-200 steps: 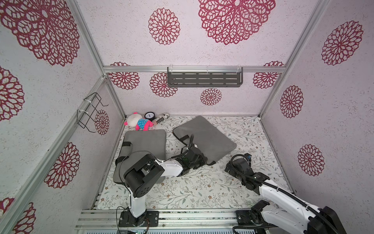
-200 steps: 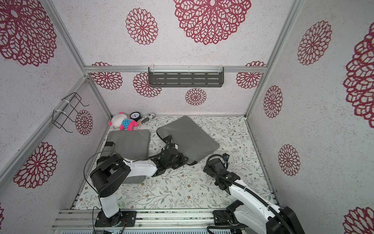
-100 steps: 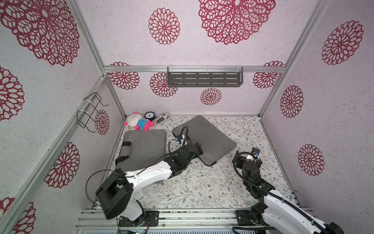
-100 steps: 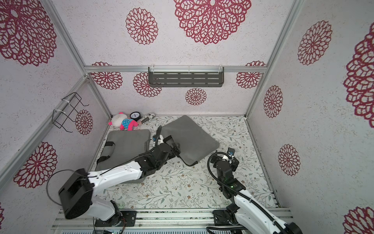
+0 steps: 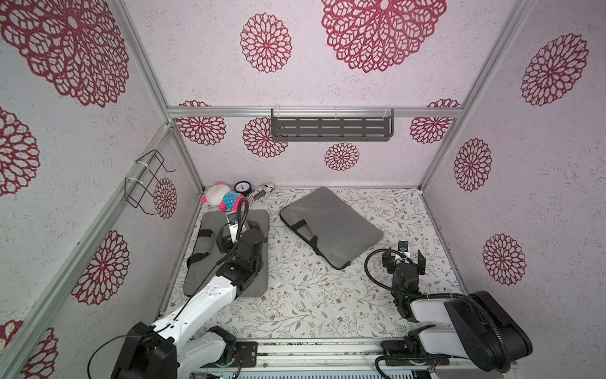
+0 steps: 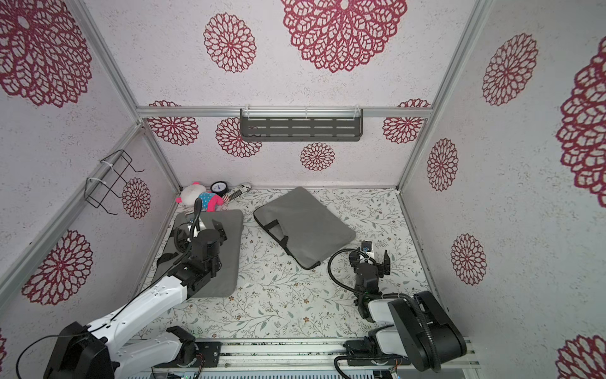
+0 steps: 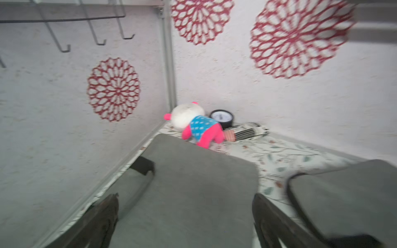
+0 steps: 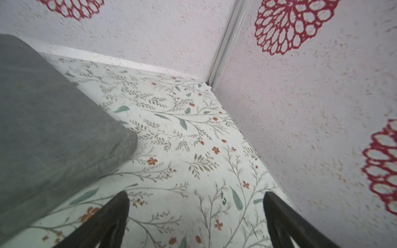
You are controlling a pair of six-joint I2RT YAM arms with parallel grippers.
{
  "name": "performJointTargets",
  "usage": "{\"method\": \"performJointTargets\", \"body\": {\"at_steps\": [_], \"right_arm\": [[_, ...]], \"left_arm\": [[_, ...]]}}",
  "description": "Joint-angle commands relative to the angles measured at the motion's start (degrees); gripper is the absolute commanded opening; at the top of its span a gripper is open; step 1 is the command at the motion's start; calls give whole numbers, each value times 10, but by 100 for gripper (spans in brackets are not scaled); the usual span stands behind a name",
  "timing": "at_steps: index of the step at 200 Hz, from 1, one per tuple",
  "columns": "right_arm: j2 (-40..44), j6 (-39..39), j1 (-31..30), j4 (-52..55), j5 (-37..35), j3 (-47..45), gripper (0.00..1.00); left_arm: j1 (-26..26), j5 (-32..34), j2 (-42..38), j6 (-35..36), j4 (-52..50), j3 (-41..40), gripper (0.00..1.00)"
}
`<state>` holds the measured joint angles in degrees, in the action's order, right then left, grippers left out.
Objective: Put the mouse into the laptop bag
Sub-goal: Reset both arms
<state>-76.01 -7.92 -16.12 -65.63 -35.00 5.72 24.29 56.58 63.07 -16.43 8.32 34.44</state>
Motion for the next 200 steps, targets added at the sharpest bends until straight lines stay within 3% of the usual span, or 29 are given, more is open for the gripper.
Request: {"method": "performJointTargets", "body": {"at_steps": [1,24,35,52,71,95,115,139,159,175,200], "right_arm": [[-37,6,47,-116,152,4,99],[-157,36,87,-261,153,-2,99],[-124,65,96,-178,141,11,99],[-126,80,103,-69,121,71,99],[-124,91,116,-62,122,76,99],[-122,95,117,-50,123,80,99],[-123,95,116,-53,123,80,99],[-123,94,116,-53,122,80,99],[-122,94,117,-53,123,80,99],[-122,94,117,-53,122,80,99],[-123,95,116,-53,122,80,99]], "left_arm": [[-47,-15,-60,120,98,-62,98],[-114,-102,-134,117,210,-184,98],[-155,-156,-155,86,240,-224,98],[-203,-182,-156,40,245,-250,98],[-223,-208,-129,37,259,-254,98],[-239,-232,-35,59,315,-238,98],[-242,-304,7,87,334,-219,98],[-250,-341,74,81,385,-197,98],[-254,-432,88,57,367,-179,98],[-260,-412,96,48,386,-182,98],[-300,-457,114,17,318,-142,98]]}}
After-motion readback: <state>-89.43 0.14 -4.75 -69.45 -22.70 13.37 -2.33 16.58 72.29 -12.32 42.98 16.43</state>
